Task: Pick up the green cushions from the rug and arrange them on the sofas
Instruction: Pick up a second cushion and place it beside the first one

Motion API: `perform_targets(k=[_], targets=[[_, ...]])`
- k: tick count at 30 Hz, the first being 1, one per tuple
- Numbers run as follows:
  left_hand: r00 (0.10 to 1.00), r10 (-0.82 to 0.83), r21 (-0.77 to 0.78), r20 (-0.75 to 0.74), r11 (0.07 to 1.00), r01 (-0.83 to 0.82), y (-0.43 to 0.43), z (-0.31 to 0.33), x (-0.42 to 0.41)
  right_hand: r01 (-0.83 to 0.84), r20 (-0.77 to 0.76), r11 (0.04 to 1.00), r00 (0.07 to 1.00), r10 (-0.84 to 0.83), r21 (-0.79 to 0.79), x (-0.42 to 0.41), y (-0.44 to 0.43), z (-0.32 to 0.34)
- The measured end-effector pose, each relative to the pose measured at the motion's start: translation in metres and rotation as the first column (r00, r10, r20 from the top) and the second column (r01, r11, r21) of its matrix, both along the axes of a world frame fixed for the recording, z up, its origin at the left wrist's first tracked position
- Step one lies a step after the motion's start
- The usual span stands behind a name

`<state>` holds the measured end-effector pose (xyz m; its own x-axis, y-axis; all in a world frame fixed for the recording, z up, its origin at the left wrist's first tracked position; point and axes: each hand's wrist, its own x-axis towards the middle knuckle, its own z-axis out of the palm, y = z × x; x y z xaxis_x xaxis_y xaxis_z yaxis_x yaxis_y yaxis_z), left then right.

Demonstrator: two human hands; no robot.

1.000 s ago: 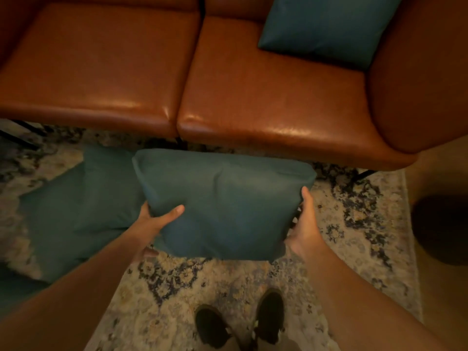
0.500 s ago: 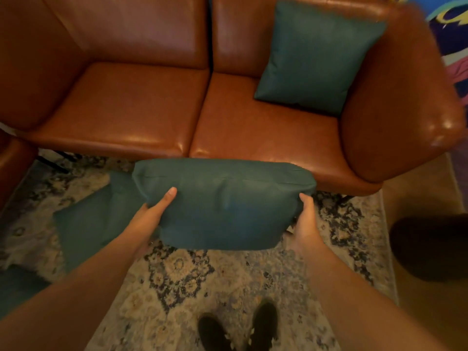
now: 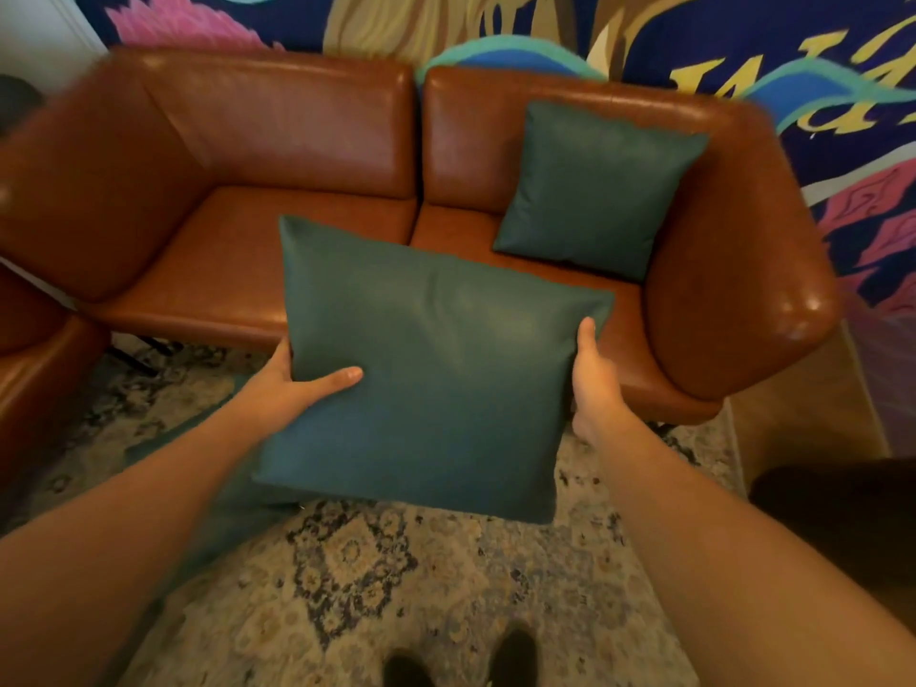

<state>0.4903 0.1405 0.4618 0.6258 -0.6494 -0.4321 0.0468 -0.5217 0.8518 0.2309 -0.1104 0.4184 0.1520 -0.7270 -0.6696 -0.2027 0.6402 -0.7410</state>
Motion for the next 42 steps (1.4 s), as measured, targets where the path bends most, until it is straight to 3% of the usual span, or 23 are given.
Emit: perform_targets(k=[5, 9, 12, 18, 23, 27, 31, 33, 37, 42], targets=[[0.974, 0.203, -0.025, 0.096, 0.979, -0.201, 0.000, 0.022, 0.009, -0.239, 0.223, 0.970, 0.948, 0.225, 0.037, -0.006, -0.007, 0.049], [0.935, 0.303, 0.043, -0.184, 0.953, -0.300, -0.006, 0.061, 0.006, -0.380, 0.231, 0.925, 0.899, 0.372, -0.012, -0.013, -0.021, 0.066], [0.902, 0.235, 0.071, -0.361, 0.972, -0.225, -0.003, 0.091, 0.019, -0.306, 0.198, 0.950, 0.930, 0.311, -0.055, -0.023, -0.030, 0.082], [0.919, 0.182, 0.079, -0.351, 0.983, -0.164, -0.015, 0.125, 0.034, -0.272, 0.321, 0.956, 0.920, 0.224, 0.114, -0.040, -0.051, 0.118], [0.853, 0.263, 0.004, -0.451, 0.956, -0.293, -0.008, 0.131, 0.047, -0.176, 0.454, 0.972, 0.887, 0.087, 0.156, -0.044, -0.061, 0.128], [0.833, 0.325, -0.151, -0.447, 0.891, -0.429, -0.019, 0.134, 0.043, -0.120, 0.566, 0.976, 0.825, -0.003, 0.181, -0.020, -0.068, 0.129], [0.779, 0.393, -0.280, -0.489, 0.775, -0.567, -0.041, 0.130, 0.064, -0.077, 0.516, 0.988, 0.857, -0.005, 0.137, 0.031, -0.079, 0.127], [0.792, 0.414, -0.285, -0.449, 0.774, -0.566, -0.050, 0.122, 0.086, -0.077, 0.476, 0.991, 0.879, 0.016, 0.110, 0.059, -0.083, 0.124], [0.899, 0.357, -0.205, -0.255, 0.888, -0.411, -0.065, 0.111, 0.142, -0.069, 0.414, 0.996, 0.910, 0.038, 0.061, 0.125, -0.097, 0.113], [0.955, 0.282, -0.140, -0.096, 0.946, -0.294, -0.095, 0.111, 0.219, -0.102, 0.325, 0.993, 0.939, 0.113, -0.051, 0.195, -0.119, 0.104]])
